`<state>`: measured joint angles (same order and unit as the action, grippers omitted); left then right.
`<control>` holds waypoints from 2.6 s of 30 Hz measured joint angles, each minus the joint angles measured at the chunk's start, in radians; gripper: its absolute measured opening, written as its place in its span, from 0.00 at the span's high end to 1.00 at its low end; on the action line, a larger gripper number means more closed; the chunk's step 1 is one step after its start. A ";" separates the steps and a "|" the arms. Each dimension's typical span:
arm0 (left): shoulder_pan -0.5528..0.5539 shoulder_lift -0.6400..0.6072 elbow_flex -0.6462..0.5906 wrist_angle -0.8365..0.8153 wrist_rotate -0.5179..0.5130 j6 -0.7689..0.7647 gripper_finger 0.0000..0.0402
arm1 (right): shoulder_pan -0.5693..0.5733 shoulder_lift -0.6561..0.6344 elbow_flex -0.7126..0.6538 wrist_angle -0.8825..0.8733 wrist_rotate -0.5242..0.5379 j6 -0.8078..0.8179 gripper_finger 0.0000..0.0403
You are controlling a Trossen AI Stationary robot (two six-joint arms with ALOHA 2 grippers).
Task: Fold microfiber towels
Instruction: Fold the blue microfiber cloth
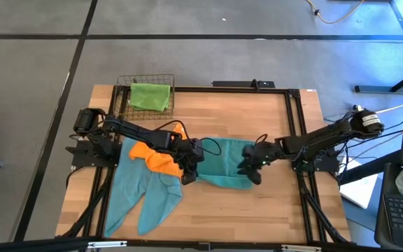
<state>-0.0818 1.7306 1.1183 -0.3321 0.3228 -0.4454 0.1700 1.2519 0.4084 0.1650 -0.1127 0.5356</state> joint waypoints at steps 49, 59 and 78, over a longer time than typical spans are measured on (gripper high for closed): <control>-0.022 0.001 -0.001 -0.068 -0.077 0.033 1.00 | -0.040 0.174 0.044 -0.040 -0.492 0.010 0.63; -0.009 0.001 -0.001 -0.078 -0.079 0.034 1.00 | 0.027 0.173 0.043 -0.174 -0.481 0.020 0.76; 0.066 0.001 0.156 -0.113 -0.117 0.214 1.00 | 0.052 -0.199 0.158 -0.724 -0.187 0.030 0.99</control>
<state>-0.0161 1.7317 1.2740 -0.4450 0.2053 -0.2309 0.2218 1.0526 0.5666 -0.5594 -0.2997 0.5653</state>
